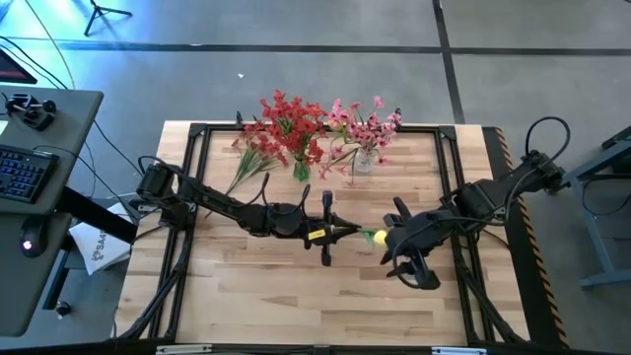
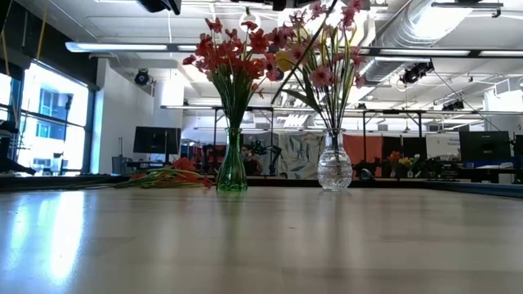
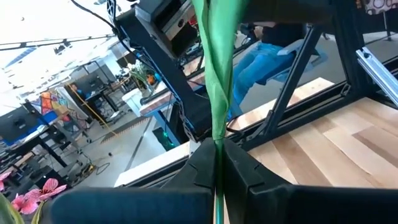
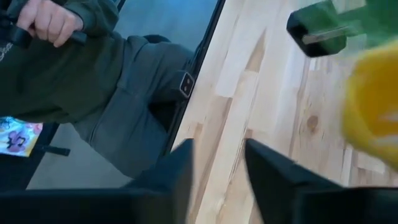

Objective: Sort flowers into vase by color
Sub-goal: Put the yellow flower into the transparent vase

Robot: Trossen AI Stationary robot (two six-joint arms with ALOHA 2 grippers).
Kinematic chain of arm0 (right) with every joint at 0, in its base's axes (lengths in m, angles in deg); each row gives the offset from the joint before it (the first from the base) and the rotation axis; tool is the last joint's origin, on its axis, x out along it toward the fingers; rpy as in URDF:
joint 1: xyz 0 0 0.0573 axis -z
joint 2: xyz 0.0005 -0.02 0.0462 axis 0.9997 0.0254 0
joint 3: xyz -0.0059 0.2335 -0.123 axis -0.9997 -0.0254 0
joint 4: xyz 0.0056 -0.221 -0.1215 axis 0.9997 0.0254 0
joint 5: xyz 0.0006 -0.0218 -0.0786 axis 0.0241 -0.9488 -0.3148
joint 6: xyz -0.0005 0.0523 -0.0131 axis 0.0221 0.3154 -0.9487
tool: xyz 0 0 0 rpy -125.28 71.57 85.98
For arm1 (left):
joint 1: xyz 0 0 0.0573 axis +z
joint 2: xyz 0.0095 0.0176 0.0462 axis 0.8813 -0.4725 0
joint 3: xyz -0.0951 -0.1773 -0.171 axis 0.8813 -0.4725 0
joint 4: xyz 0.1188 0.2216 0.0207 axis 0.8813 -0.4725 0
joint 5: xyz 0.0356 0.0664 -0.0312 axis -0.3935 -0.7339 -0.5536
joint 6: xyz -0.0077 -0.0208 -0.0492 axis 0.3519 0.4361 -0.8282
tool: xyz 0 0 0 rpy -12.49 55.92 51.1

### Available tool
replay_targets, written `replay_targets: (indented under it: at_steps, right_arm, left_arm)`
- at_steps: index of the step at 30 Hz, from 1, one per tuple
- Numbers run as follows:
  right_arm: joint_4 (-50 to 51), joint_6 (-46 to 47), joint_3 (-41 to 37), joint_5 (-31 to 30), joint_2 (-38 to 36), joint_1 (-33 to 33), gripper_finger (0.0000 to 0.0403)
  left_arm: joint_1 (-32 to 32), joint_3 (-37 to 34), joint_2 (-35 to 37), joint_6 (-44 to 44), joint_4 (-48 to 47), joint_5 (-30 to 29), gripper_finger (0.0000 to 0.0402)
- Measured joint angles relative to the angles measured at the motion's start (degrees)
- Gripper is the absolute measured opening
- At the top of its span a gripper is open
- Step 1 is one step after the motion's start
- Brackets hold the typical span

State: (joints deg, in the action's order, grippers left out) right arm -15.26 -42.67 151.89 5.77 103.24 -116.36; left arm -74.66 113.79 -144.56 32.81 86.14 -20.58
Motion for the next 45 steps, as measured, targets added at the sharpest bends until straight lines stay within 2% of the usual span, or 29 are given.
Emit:
replay_targets:
  at_steps: [4,6,10,15,20,24,30,32,36,39,41,43,45]
  right_arm:
    - [0.82,0.25,0.00,1.20,0.00,0.00,0.0040]
    - [1.17,0.24,0.00,1.76,0.00,0.00,0.0011]
    - [4.01,0.21,0.00,1.06,0.00,0.00,0.0021]
    - [4.92,-0.84,0.00,-4.01,-0.04,0.00,0.0027]
    - [7.59,0.63,0.00,-12.11,-0.89,0.00,0.0028]
    - [4.24,1.60,-5.20,-20.44,-4.74,-0.48,0.0047]
    - [-17.81,5.46,-28.20,-25.92,-15.50,-0.37,0.0118]
    - [-30.68,4.13,-36.39,-28.79,-17.65,-0.31,0.0149]
    - [-62.43,-7.90,-49.66,-32.55,-16.65,0.51,0.0209]
    - [-83.50,-17.15,-54.97,-32.64,-13.12,1.75,0.0235]
    - [-93.73,-22.56,-56.29,-32.83,-10.50,2.21,0.0239]
    - [-99.03,-26.97,-55.90,-32.85,-8.19,2.59,0.0235]
    - [-99.93,-29.58,-54.32,-32.71,-6.14,3.18,0.0226]
  left_arm:
    - [-0.46,0.02,0.00,0.07,0.00,-1.41,0.0001]
    - [-1.04,0.02,0.00,0.79,0.00,-3.56,0.0001]
    - [-2.53,0.00,1.14,2.84,-1.77,-9.24,0.0001]
    - [-3.52,0.00,4.89,1.98,-8.53,-14.53,0.0000]
    - [-2.96,-0.13,7.30,-1.51,-15.22,-16.68,0.0000]
    - [-2.49,-3.68,9.00,-4.33,-13.26,-16.31,0.0000]
    - [-2.05,-10.54,11.22,-8.18,-4.15,-12.81,0.0000]
    - [-1.28,-11.95,11.28,-9.84,-1.07,-8.34,0.0000]
    - [0.96,-12.30,10.93,-13.61,0.71,1.06,0.0000]
    - [2.33,-12.29,10.82,-16.00,0.80,3.98,0.0000]
    - [2.93,-12.29,10.82,-17.02,0.83,4.11,0.0000]
    - [3.32,-12.29,10.82,-17.19,0.90,4.14,0.0000]
    - [3.57,-12.29,10.82,-17.20,0.91,4.17,0.0000]
